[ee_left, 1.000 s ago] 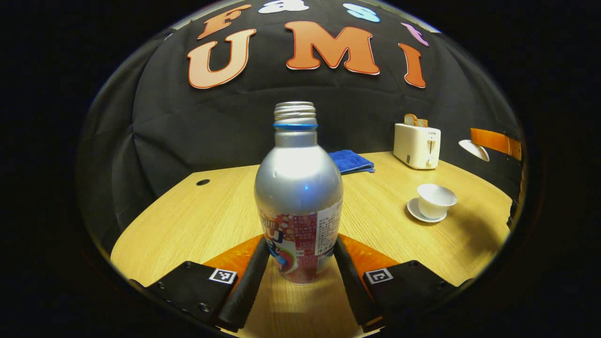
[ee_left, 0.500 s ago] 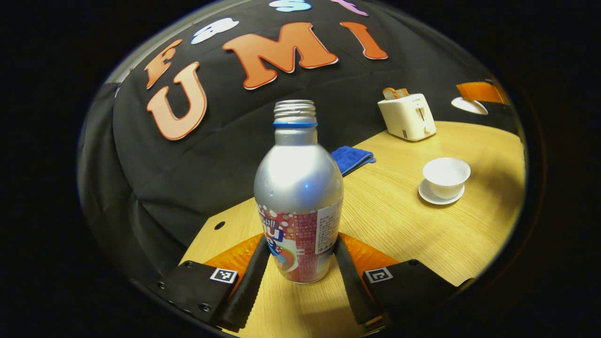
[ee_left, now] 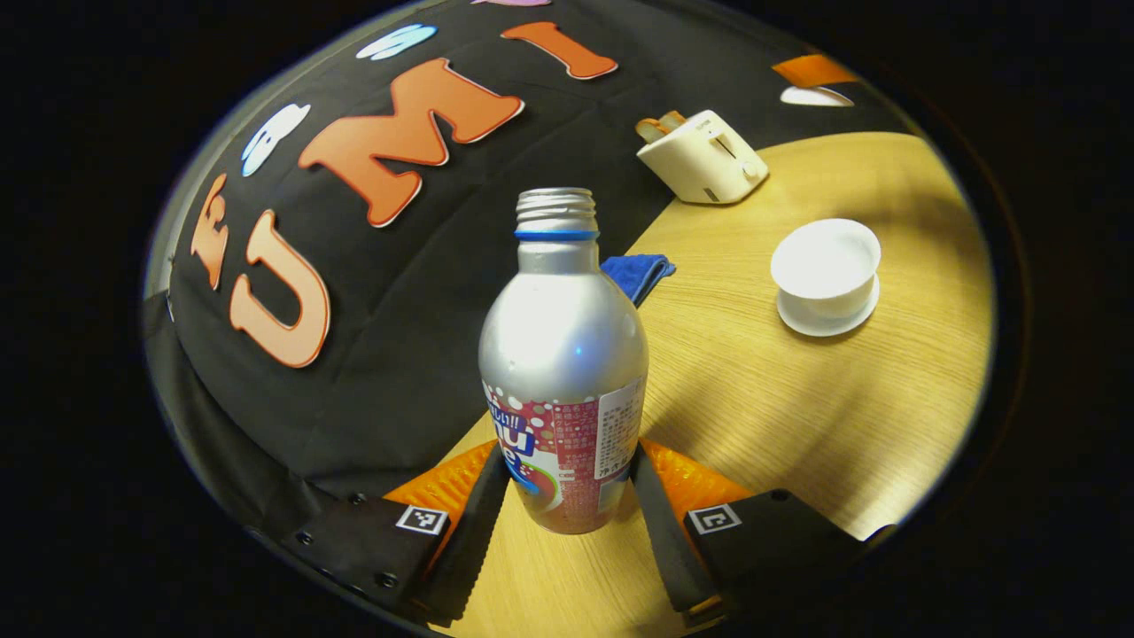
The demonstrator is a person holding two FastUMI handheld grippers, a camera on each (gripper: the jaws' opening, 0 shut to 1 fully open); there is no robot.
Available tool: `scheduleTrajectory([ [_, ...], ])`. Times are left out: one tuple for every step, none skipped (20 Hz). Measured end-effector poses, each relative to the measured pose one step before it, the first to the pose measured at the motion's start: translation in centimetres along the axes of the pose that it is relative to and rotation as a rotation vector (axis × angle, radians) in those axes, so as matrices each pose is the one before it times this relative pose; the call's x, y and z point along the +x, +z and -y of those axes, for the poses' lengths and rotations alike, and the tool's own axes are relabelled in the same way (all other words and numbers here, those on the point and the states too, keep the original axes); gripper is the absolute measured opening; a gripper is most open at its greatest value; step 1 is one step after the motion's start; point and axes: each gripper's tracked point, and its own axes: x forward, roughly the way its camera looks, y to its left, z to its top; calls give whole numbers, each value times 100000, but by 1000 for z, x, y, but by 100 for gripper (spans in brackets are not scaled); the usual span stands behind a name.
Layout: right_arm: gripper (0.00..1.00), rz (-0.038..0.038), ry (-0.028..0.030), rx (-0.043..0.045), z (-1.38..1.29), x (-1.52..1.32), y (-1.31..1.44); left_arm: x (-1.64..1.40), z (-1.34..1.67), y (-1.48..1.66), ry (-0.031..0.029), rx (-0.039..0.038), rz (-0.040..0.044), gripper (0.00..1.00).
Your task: Open the teacup lid with one hand, grasp the water bottle and pour water into the teacup with the other hand; after pouring, place the water bottle on the coaster and then close the teacup lid.
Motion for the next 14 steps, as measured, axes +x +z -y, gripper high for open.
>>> scheduleTrajectory([
  [21, -433, -245, 318, 306, 72, -195, 250, 202, 219, -219, 4169, -454, 83],
  [21, -398, -347, 347, 364, 47, -214, 131, -89, -31, -326, 4371, -291, 83],
  [21, -240, -148, 359, 211, 21, -6, 170, 135, 63, -257, 4356, -310, 83],
  [21, -67, -33, 493, 131, 7, -100, -17, 71, 49, -458, 5013, -7, 83],
  [21, 200, 59, 436, 83, -28, 61, 57, 104, 354, -219, 3873, 36, 83],
  [21, 296, 85, 294, 36, 29, -26, 323, -42, 281, -185, 4534, 165, 83],
  [21, 172, 17, 89, 50, 27, 44, 202, -50, 307, -197, 3633, 95, 84],
  [21, 49, 149, -53, 44, 16, -85, 293, 123, 237, -405, 2805, 4, 84],
  [21, 67, -89, -46, 98, -23, 33, 92, 224, 54, -778, 2510, -271, 83],
  [21, 17, 186, 8, -79, 74, 28, 272, 334, 280, -619, 2723, -156, 83],
  [21, 256, -41, 162, 30, 29, -20, 170, 217, 237, -451, 2735, 53, 83],
  [21, -96, 194, 112, 85, -130, -55, 120, 43, 185, -443, 2584, 63, 84],
  [21, 85, -75, 123, 97, -76, -88, -83, -192, 131, -248, 2361, 53, 83],
  [21, -9, -131, 232, 142, 21, -2, 120, -68, 245, -183, 2572, 41, 83],
])
